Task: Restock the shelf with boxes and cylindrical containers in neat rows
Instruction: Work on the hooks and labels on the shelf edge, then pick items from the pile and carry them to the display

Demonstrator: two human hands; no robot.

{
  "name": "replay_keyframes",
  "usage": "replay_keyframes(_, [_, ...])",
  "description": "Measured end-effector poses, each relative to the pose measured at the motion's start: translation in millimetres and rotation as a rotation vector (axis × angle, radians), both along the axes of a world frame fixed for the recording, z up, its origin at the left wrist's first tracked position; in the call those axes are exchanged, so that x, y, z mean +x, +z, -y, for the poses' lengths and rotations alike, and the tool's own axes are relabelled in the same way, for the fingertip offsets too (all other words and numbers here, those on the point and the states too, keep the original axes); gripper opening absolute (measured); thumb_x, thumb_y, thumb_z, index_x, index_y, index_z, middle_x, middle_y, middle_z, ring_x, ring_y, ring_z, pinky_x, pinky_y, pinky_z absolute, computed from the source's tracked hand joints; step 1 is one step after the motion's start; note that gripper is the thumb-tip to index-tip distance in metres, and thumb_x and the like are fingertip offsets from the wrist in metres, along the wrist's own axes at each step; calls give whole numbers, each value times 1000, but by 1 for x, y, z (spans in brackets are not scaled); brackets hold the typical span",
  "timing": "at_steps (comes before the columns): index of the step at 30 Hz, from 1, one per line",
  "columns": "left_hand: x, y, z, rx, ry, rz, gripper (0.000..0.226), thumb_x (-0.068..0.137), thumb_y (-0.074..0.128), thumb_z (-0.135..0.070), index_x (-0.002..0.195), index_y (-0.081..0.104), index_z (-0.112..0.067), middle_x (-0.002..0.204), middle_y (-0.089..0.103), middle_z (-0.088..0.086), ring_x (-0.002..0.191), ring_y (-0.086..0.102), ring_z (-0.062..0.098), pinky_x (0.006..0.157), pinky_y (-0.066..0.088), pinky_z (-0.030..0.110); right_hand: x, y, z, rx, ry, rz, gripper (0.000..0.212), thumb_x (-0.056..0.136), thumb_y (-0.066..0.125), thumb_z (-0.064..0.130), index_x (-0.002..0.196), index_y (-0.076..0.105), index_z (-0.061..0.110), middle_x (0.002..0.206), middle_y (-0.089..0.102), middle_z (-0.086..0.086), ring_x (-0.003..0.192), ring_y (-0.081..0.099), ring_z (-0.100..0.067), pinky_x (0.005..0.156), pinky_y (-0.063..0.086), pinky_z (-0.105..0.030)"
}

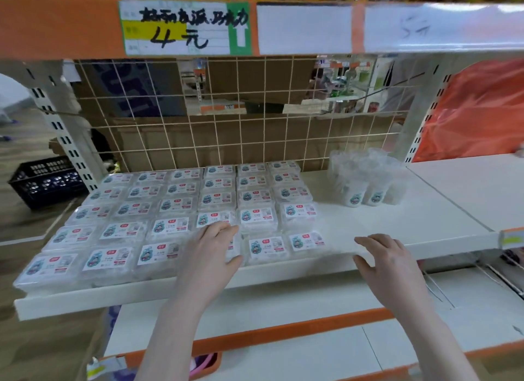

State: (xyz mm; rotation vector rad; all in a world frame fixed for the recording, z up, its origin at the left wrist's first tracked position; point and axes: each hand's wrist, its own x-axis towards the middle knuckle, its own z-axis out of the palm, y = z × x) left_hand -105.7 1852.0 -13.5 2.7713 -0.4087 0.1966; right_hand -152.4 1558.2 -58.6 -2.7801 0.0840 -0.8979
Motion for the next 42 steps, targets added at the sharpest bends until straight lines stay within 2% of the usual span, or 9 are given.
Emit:
replay_keyframes(8, [-13,16,111,-89,-1,65,49,93,53,-34,139,40,-26,144,33,-12,133,30,10,105,30,26,-27,3,97,56,-159,77,36,57,82,-3,91,71,3,79,67,-13,66,62,-36,60,51,-40])
replay_keyframes(13, [-20,14,215,-116,-54,41,51,94,51,-35,142,37,-27,146,32,-11,134,29,10,107,31,28,-52,6,189,57,-239,93,33,61,79,-4,92,72,3,79,67,-16,65,59,-38,59,49,-40])
replay_keyframes(17, [-24,9,310,-114,-112,24,51,94,51,-36,141,36,-25,146,33,-9,135,27,12,108,29,27,-70,8,273,49,-285,62,25,63,78,-1,85,70,7,77,65,-14,66,59,-36,58,50,-39])
replay_keyframes(23, [-26,5,436,-126,-230,-8,49,93,52,-35,139,39,-24,143,35,-7,133,29,14,107,29,27,-101,10,369,57,-373,57,37,63,80,5,98,69,7,90,66,-13,79,62,-37,70,52,-44])
replay_keyframes(29, [-23,6,546,-121,-364,-4,46,92,55,-34,135,46,-21,139,41,-3,130,33,17,104,31,28,-125,2,454,68,-522,61,37,65,80,9,100,68,6,84,64,-12,76,61,-36,66,50,-39])
replay_keyframes(36, [-4,-1,659,-138,-458,-9,47,91,56,-34,135,47,-21,138,40,-5,130,32,15,101,33,29,-120,-6,546,43,-624,84,35,61,82,8,93,69,8,81,63,-10,69,60,-34,61,48,-36])
replay_keyframes(39, [17,-8,719,-164,-488,-11,46,90,57,-32,134,48,-20,138,41,-4,130,33,16,101,32,29,-103,-5,601,43,-645,72,35,63,81,9,95,69,8,84,64,-10,72,61,-34,64,49,-38])
replay_keyframes(42, [42,-8,783,-203,-498,-26,46,90,58,-30,134,49,-19,139,42,-2,129,34,18,102,32,30,-82,-2,656,37,-637,49,28,67,74,13,94,69,9,83,63,-9,71,61,-34,64,49,-38])
